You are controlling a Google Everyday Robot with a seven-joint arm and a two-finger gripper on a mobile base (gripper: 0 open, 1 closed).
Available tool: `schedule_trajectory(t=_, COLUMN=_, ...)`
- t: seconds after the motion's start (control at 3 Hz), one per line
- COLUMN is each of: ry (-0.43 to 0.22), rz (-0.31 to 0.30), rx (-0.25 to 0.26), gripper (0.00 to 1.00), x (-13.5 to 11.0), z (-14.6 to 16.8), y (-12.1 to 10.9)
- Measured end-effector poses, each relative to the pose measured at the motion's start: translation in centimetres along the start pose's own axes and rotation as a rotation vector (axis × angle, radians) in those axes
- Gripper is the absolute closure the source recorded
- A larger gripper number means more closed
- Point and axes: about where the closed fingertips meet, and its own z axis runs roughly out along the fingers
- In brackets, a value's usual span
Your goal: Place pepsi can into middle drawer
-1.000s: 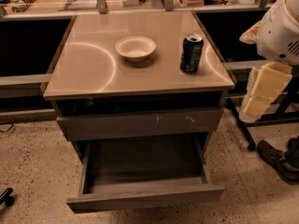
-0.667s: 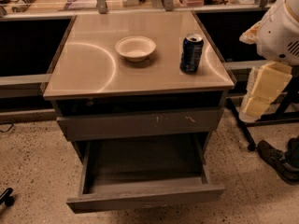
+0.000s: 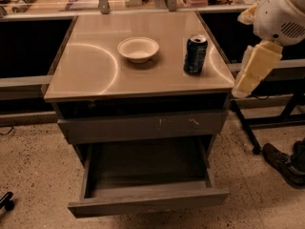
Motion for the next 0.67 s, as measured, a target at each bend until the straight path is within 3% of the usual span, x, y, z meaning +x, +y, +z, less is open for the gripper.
schedule_trajectory(t=0.67, ry=-0.082, rz=0.002, rx=0.112, gripper=0.00, x=-1.7, z=2.3, y=-7.1)
